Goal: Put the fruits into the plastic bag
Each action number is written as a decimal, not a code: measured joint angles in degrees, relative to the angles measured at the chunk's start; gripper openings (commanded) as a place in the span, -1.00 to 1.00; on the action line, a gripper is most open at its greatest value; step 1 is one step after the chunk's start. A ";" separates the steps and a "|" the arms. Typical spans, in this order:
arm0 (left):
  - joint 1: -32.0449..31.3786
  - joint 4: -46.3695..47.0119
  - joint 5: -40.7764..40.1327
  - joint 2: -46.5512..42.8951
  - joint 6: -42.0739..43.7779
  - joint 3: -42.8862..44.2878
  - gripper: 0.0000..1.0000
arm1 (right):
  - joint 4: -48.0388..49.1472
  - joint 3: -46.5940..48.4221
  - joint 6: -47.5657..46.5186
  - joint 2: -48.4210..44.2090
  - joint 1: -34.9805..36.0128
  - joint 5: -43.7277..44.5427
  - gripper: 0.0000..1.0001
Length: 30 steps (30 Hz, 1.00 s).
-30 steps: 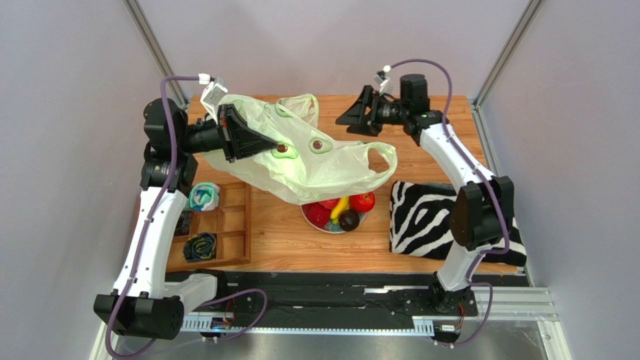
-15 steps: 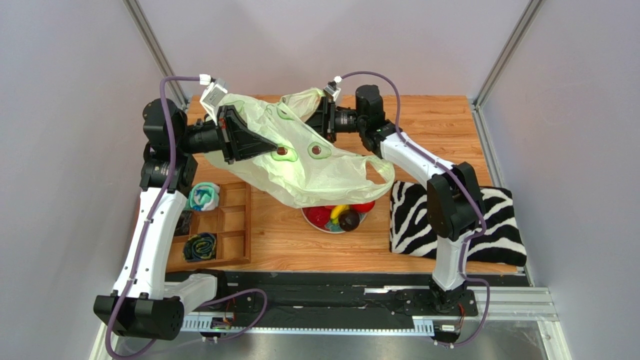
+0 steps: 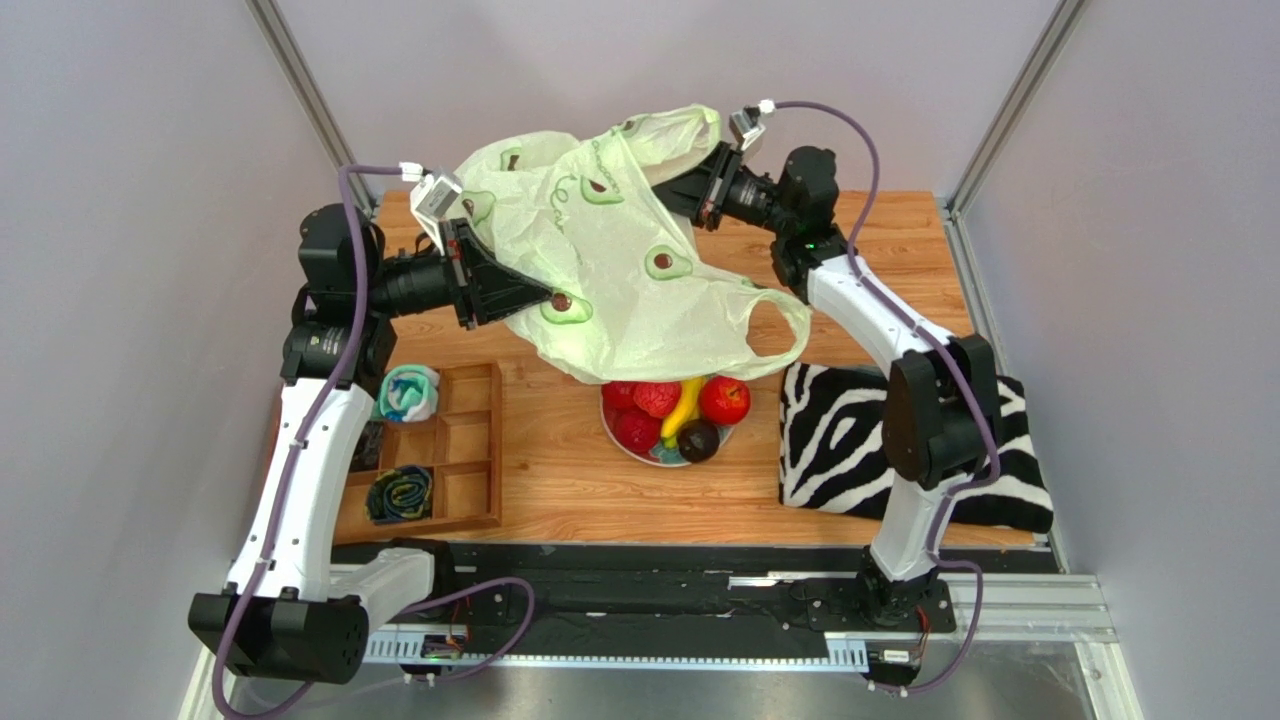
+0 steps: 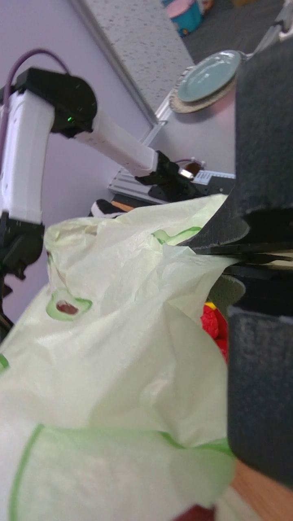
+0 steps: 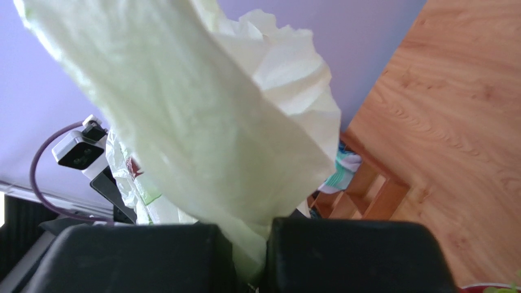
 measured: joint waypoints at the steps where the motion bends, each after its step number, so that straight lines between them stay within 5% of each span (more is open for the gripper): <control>1: 0.13 -1.20 -1.55 0.07 0.85 0.00 -0.22 | -1.62 0.00 -1.77 -1.16 -0.26 0.87 -1.00; 7: 1.70 -12.72 -14.10 1.92 5.77 1.51 0.60 | -11.47 0.24 -14.67 -11.06 1.99 9.03 -1.00; 12: 2.95 -19.98 -25.29 2.43 7.04 3.26 0.67 | -18.08 4.31 -24.00 -14.45 6.49 17.11 -1.00; 23: 4.66 -34.01 -67.30 -3.67 4.63 8.90 0.78 | -31.80 17.09 -34.27 -7.45 17.84 34.16 -1.00; 27: 4.70 -34.12 -70.40 -8.44 3.93 9.31 0.75 | -35.39 18.69 -35.78 -4.74 20.15 38.29 -1.00; 30: 4.70 -30.08 -64.02 -11.02 1.79 9.27 0.75 | -37.79 20.70 -37.05 -2.56 21.68 40.76 -1.00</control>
